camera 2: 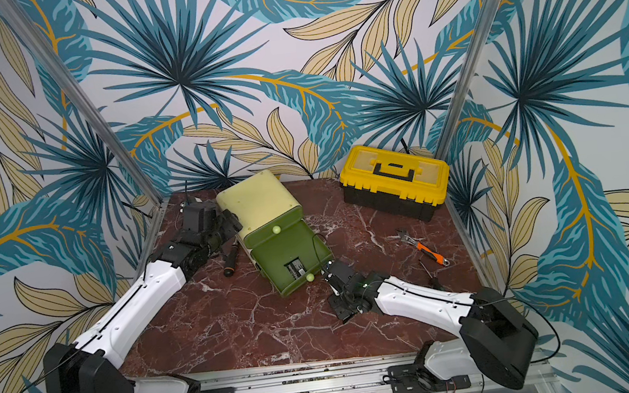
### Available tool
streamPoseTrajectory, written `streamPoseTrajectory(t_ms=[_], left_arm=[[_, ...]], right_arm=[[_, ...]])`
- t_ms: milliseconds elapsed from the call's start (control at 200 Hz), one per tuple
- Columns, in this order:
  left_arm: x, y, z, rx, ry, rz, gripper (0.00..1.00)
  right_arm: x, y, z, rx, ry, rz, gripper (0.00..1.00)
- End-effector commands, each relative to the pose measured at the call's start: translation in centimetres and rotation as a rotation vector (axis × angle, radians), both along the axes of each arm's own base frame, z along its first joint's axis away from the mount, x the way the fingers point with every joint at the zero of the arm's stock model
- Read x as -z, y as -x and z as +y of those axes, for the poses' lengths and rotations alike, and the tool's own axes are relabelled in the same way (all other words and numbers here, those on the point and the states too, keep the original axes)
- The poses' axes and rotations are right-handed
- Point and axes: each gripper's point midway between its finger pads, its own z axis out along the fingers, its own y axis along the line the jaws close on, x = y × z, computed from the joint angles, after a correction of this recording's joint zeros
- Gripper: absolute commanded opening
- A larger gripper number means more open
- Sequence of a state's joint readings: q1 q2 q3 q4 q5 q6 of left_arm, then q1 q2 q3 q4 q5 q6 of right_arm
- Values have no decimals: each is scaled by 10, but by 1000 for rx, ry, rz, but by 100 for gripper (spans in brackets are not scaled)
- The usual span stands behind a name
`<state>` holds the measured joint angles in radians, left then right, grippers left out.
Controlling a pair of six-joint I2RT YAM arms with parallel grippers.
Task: Take the cookies out of the drawer
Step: Place the cookie at the center of the board.
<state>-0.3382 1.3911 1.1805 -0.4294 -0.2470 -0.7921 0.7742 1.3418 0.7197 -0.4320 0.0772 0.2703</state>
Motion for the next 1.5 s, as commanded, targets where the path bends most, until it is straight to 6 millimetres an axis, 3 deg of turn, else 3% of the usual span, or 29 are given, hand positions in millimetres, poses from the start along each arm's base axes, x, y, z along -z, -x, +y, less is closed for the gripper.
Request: streamPoseTrajectory(t_ms=[0, 270, 606, 746, 911, 1152, 1317, 1492], left_arm=[[14, 9, 11, -15, -40, 52, 81], [15, 9, 11, -15, -39, 55, 81], [15, 9, 10, -14, -36, 54, 81], [14, 8, 10, -12, -36, 50, 81], [13, 8, 9, -9, -31, 47, 81], [14, 8, 8, -6, -29, 49, 81], [15, 9, 9, -9, -30, 51, 81], [15, 10, 9, -8, -26, 54, 81]], right_arm=[[11, -5, 5, -24, 0, -24, 37], [25, -7, 3, -12, 17, -26, 38], [19, -7, -1, 9, 20, -37, 54], [-3, -5, 1, -8, -19, -66, 55], [-46, -4, 7, -57, -127, -166, 56], [-100, -24, 32, -80, -196, -230, 56], [-122, -47, 49, -59, -164, -227, 56], [-126, -67, 69, -26, -120, -176, 59]])
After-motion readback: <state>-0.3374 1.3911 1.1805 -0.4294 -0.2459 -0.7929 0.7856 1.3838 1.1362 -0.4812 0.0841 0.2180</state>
